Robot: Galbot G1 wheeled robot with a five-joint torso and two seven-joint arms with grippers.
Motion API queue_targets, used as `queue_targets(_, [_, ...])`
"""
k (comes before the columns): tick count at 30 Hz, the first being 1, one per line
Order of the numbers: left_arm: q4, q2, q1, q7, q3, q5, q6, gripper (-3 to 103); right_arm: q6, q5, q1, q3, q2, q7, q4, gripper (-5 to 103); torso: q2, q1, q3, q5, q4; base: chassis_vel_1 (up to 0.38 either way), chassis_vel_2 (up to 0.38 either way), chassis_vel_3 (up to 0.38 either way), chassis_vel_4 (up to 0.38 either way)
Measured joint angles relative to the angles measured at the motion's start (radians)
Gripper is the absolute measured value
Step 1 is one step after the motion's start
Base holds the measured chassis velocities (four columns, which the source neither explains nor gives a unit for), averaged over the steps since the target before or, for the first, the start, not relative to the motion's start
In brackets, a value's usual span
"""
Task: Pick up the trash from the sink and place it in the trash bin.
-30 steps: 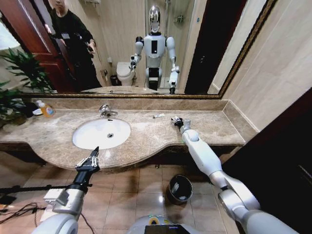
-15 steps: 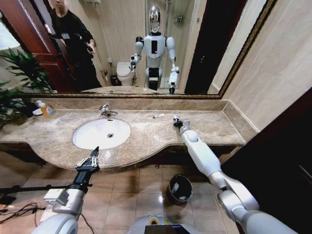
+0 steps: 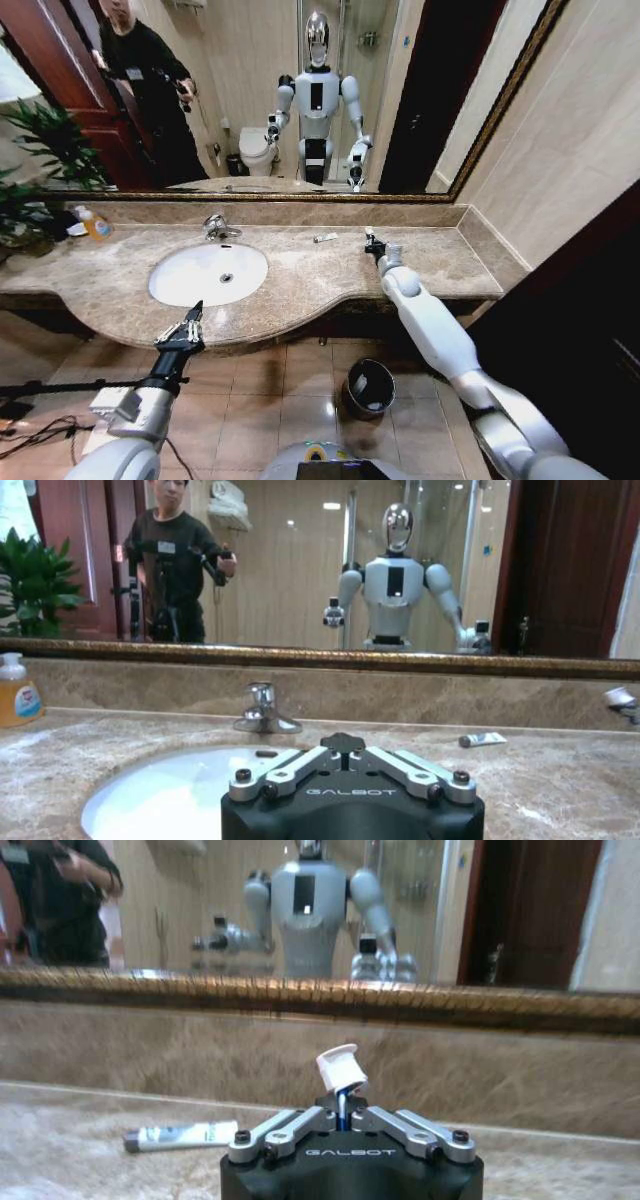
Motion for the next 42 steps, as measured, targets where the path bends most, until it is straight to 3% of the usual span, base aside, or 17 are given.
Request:
queue_targets(3, [0.000,0.000,0.000,0.001,0.000,0.000,0.000,0,-0.008,0.013,-0.056,0.022,-0.031,0.005,0.067,3,0.000,0.000,0.000,0.0001,0.0000,0.000,0.000,0.000,0.000])
queue_targets(5, [0.000,0.000,0.000,0.000,0.000,0.000,0.000,0,-0.011,0.030,-0.189,0.065,-0.082,0.017,0.195,3,0.000,0.000,0.000,0.0004,-0.0001,0.000,0.000,0.000,0.000])
queue_targets(10, [0.000,0.000,0.000,0.000,0.000,0.000,0.000,0,-0.020,0.070,-0.352,0.107,-0.124,0.052,0.370,3,0.000,0.000,0.000,0.0001,-0.0002,0.000,0.000,0.000,0.000])
queue_targets(17, [0.000,0.000,0.000,0.000,0.000,0.000,0.000,0,-0.017,0.054,-0.537,0.152,-0.096,0.073,0.484,3,0.000,0.000,0.000,-0.0001,-0.0002,0.000,0.000,0.000,0.000])
queue_targets(23, [0.000,0.000,0.000,0.000,0.000,0.000,0.000,0,0.052,-0.080,-0.767,0.204,-0.027,0.027,0.521,3,0.000,0.000,0.000,0.0001,-0.0003,0.000,0.000,0.000,0.000])
queue_targets(29, [0.000,0.000,0.000,0.000,0.000,0.000,0.000,0,0.108,-0.159,-0.832,0.219,0.032,0.010,0.459,3,0.000,0.000,0.000,-0.0001,-0.0001,0.000,0.000,0.000,0.000])
queue_targets(35, [0.000,0.000,0.000,0.000,0.000,0.000,0.000,0,0.194,-0.267,-0.820,0.206,0.132,-0.025,0.200,3,0.000,0.000,0.000,-0.0001,-0.0001,0.000,0.000,0.000,0.000])
queue_targets(42, [0.000,0.000,0.000,0.000,0.000,0.000,0.000,0,0.219,-0.270,-0.757,0.183,0.206,-0.043,-0.018,3,0.000,0.000,0.000,-0.0001,-0.0001,0.000,0.000,0.000,0.000])
